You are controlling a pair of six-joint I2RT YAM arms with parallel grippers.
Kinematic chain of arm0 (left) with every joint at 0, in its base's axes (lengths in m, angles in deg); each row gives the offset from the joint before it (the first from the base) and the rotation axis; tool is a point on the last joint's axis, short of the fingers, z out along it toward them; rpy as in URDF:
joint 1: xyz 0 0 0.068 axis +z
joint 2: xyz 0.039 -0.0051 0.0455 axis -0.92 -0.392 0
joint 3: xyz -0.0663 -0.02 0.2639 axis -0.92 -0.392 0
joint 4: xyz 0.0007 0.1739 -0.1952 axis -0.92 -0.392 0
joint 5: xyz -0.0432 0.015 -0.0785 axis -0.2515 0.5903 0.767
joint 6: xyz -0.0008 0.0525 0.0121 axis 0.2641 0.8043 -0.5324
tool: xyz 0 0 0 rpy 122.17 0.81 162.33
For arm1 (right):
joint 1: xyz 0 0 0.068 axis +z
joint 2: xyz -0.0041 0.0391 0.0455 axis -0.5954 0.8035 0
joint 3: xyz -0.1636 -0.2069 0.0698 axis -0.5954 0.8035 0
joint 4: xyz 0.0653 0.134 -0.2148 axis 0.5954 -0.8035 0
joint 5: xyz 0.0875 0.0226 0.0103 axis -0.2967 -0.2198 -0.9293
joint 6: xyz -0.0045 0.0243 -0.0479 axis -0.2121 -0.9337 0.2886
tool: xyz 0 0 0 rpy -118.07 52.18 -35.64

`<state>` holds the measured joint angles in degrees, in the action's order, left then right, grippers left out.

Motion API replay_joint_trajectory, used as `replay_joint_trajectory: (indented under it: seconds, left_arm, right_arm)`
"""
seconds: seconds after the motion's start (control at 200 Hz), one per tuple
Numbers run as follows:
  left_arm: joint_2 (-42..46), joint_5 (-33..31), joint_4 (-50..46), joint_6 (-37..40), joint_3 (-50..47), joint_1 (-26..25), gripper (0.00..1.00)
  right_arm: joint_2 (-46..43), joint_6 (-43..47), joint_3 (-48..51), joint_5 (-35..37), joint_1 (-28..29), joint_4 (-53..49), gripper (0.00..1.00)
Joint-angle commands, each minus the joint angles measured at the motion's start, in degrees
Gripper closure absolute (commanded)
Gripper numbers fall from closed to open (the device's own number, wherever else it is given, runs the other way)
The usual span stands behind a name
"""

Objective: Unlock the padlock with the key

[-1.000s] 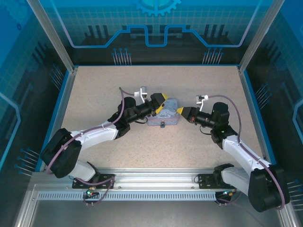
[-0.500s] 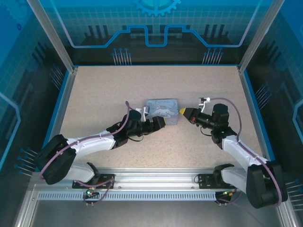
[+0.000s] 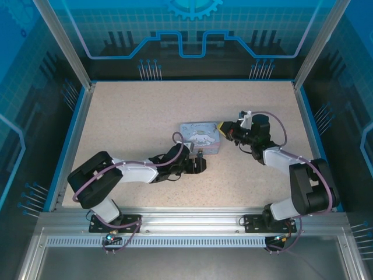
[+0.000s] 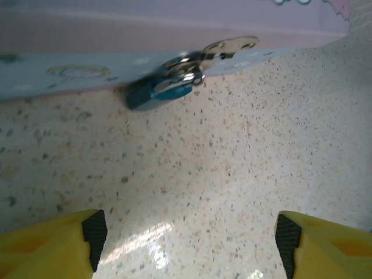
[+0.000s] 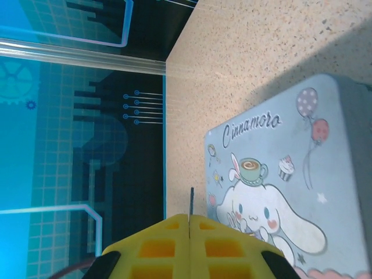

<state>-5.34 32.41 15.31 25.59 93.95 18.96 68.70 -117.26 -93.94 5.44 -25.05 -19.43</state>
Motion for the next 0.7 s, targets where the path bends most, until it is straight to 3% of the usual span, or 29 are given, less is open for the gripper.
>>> replay_joint_trajectory:
  seconds: [0.0,0.34,0.56,0.695]
  left_arm:
    - [-1.77,-6.94,1.49,8.14,1.8,-0.99,0.25]
    - [-9.48,-12.81,7.39,12.11,2.83,-0.99,0.29]
    - [-16.25,-10.95,10.98,12.04,7.19,-0.87,0.29]
    - [-18.79,-6.37,14.32,10.78,9.42,-0.15,0.3]
  right_arm:
    - [2.81,-0.81,-2.66,1.27,1.38,1.95,1.0]
    - [11.46,-2.09,-5.85,2.84,3.81,4.39,1.0]
    - [14.34,-1.47,-7.06,3.02,3.75,3.43,1.0]
    - [15.96,-1.37,-7.62,2.92,3.65,3.33,1.0]
